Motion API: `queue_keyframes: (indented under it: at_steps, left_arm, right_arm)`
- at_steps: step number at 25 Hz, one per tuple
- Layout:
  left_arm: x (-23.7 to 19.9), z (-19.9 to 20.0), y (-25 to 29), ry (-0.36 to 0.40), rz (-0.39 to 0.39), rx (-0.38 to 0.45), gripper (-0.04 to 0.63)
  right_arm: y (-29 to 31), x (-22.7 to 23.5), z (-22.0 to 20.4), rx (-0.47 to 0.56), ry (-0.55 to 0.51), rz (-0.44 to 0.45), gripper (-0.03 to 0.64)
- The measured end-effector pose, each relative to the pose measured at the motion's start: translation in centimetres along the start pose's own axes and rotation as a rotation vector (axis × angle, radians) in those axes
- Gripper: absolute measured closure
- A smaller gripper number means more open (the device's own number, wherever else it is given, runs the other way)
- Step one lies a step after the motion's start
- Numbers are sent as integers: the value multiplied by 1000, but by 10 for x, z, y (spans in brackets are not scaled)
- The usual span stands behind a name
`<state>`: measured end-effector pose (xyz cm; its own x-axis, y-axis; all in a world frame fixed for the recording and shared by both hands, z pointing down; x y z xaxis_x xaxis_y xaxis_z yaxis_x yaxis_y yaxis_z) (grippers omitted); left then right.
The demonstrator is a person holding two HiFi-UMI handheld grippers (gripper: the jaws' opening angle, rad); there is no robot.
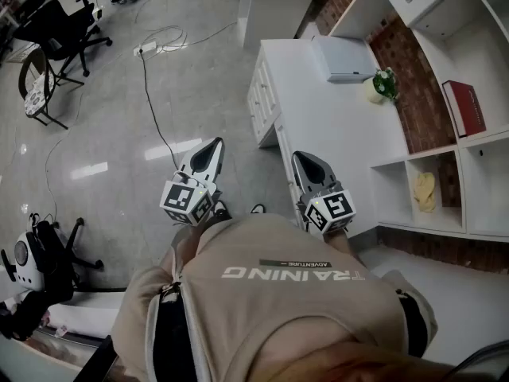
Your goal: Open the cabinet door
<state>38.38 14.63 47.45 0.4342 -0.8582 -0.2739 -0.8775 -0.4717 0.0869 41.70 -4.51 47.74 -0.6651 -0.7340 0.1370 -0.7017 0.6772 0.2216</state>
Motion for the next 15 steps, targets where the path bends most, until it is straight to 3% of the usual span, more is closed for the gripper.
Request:
queue_keyframes:
  at_steps: [8,15]
  left_arm:
    - [-42,15,-14,-44,89,71,588]
    - [-47,12,-18,-61,40,65,588]
  right_arm:
    - [20,10,16,-10,-69,-24,603]
    - [27,-6,19,-4,-79,-36,603]
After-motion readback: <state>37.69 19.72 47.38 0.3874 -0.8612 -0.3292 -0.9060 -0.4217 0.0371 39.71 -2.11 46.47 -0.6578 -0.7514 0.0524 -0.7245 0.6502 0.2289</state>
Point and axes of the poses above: the fingertips, and each gripper's own axes: y forward along the fingers, x to its right, z out of its top, the point moved 1 cm from there along -y, backward along the fingers, and after that the axes turned 10 degrees about z, right-handed, at the moved point
